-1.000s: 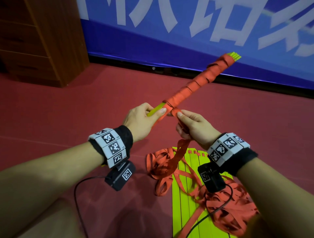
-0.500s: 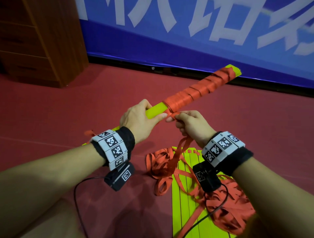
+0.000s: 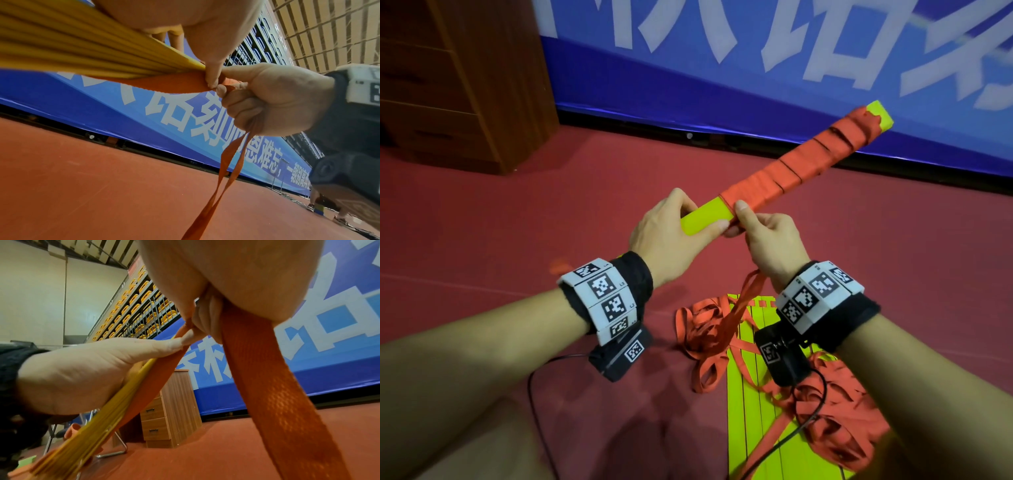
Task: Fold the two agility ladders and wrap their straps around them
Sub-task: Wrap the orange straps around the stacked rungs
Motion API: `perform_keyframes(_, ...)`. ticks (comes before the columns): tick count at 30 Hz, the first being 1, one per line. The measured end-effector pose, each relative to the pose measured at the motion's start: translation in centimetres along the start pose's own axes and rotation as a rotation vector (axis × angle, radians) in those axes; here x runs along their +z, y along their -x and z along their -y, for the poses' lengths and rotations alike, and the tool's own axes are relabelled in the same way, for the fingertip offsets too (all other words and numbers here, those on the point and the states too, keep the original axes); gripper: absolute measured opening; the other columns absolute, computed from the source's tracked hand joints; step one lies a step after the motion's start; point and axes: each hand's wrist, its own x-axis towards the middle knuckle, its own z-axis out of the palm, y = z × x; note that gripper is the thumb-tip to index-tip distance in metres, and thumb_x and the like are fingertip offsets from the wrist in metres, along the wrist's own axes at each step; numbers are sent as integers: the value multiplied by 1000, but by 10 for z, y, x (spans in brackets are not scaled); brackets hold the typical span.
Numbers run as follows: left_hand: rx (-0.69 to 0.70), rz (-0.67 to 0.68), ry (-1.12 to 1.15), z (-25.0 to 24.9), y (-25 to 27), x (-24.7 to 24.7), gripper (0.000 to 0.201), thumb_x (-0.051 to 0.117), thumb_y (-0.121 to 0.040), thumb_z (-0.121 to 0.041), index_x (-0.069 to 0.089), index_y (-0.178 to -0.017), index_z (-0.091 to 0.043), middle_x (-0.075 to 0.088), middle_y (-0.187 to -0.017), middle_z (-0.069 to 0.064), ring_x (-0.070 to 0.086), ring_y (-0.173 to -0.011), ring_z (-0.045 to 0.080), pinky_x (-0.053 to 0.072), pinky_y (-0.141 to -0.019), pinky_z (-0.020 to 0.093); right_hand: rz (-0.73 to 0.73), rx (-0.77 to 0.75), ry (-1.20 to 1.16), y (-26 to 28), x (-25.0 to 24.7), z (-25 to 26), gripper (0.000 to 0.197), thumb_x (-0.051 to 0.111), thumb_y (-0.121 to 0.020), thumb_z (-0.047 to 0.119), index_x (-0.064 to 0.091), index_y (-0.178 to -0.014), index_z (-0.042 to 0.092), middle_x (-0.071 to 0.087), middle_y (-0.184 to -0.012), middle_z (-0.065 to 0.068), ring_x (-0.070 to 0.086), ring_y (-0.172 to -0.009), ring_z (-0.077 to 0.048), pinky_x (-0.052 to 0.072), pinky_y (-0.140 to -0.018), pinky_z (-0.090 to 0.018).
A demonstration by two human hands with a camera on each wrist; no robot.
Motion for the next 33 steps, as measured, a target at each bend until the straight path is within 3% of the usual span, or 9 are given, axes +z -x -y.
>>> perform_keyframes(3, -56, 85, 118, 3, -12, -4, 36, 54, -99, -53, 61, -88, -19, 57, -72, -7, 53, -72, 17, 38, -63, 28, 25, -33, -17, -2, -6, -7, 51, 50, -104, 47, 73, -70, 16, 28, -51, -6, 26, -47, -17, 26, -50, -29)
perform_keyframes(6, -164, 239, 288, 11, -24, -3, 43, 49, -97, -53, 69, -81, -19, 62, -74, 0, 56, -76, 24, 44, -73, 37, 78, -56, -64, -3, -12, -17, 52, 48, -105, 47, 74, -75, 13, 31, -53, -2, 26, -53, -20, 26, -55, -33)
perform_keyframes(10, -360, 457, 483, 4, -17, -1, 50, 48, -106, -43, 73, -107, 0, 61, -75, 10, 55, -63, 20, 43, -59, 26, 164, -93, -127, -3, -16, -23, 52, 49, -94, 61, 77, -79, 20, 31, -56, 1, 25, -54, -19, 23, -54, -35)
perform_keyframes(14, -443, 598, 617, 4, -11, -4, 60, 44, -104, -54, 73, -113, -2, 73, -100, 24, 67, -75, 23, 52, -68, 28, 196, -116, -148, -2, -18, -23, 47, 49, -102, 48, 73, -82, 13, 35, -56, 6, 28, -52, -14, 24, -52, -31)
perform_keyframes(17, -481, 721, 779, 6, -7, -6, 65, 34, -105, -56, 70, -106, -2, 72, -87, 20, 68, -66, 27, 53, -68, 34, 236, -104, -181, 0, -17, -19, 47, 46, -108, 36, 68, -86, 2, 37, -54, 7, 29, -49, -12, 26, -49, -26)
perform_keyframes(21, -457, 576, 760, 2, -4, -3, 62, 42, -103, -56, 70, -89, -2, 67, -72, 14, 60, -53, 22, 54, -54, 28, 296, 57, -254, 4, -15, -10, 46, 41, -108, 36, 62, -79, 7, 52, -56, -5, 44, -41, -17, 36, -43, -20)
perform_keyframes(25, -346, 449, 635, 3, -7, 0, 64, 42, -103, -55, 69, -75, -4, 68, -63, 7, 61, -49, 16, 51, -49, 21, 340, 188, -349, 5, -14, -10, 36, 32, -106, 24, 58, -93, 3, 66, -72, -20, 61, -51, -30, 54, -55, -32)
perform_keyframes(28, -234, 384, 597, 2, -11, 1, 60, 42, -104, -53, 68, -74, -8, 68, -62, 4, 62, -52, 17, 52, -59, 27, 326, 163, -379, 5, -14, -10, 13, 37, -103, 7, 50, -100, 7, 67, -72, -16, 64, -50, -28, 56, -53, -34)
perform_keyframes(33, -84, 324, 498, 10, -13, 4, 72, 43, -88, -76, 69, -82, -9, 72, -69, 2, 67, -62, 23, 56, -76, 43, 304, 60, -259, 2, -14, -13, 15, 46, -104, 3, 52, -92, 11, 64, -75, -8, 66, -53, -18, 59, -53, -32)
